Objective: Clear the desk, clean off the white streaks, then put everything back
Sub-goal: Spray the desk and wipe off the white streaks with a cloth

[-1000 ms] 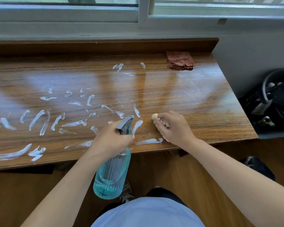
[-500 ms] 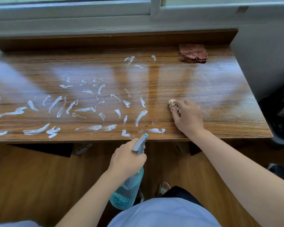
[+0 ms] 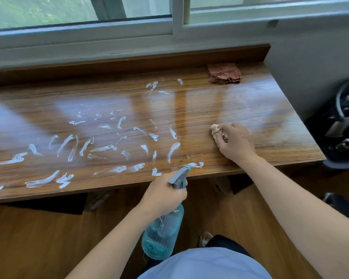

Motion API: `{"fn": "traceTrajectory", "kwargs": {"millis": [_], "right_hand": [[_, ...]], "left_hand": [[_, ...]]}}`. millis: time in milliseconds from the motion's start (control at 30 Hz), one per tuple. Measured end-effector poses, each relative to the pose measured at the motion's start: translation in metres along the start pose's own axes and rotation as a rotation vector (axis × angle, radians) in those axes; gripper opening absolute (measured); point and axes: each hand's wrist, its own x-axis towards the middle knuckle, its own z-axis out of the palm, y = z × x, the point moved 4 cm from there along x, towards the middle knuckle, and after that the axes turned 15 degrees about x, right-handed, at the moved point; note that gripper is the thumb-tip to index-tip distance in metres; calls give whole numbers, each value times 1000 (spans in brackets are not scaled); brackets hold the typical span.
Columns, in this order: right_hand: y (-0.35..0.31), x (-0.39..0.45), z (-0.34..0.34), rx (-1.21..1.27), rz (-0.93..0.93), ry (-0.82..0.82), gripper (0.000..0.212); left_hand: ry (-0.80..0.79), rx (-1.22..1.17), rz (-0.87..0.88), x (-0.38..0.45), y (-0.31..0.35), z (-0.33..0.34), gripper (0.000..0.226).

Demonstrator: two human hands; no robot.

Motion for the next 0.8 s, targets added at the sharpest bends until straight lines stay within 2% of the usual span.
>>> {"fn": "traceTrajectory", "kwargs": {"millis": [133,200,367,433,567,633,667,800], "right_hand": [[-22,-33,11,-14,-12,24,29],[-43,-59,22,-3,-78,5,28],[-89,-102,48,66,-356,-198,22],[-76,-85,38,61,-280,-184,23],[-37,-48,6,-30,45,54,21],[-47,-57,12,-28,31,100,18],[-61,-68,20,-6,-30,66,17],[-108,-112,52,56,-283,-255,19]], "left_hand": [[47,16,84,-3,-14,-26,13],[85,-48,82,-3,-21,-43,16],[187,-113,90,-4,-27,-86,23],[203,-124,101,-4,-27,-97,23],[234,-115,127,-7,-27,-111,23],[248,-129,118,-7,-29,-112,23],[252,-142,109,-6,-30,-111,23],[239,-189,77,-5,-32,-103,22]]}}
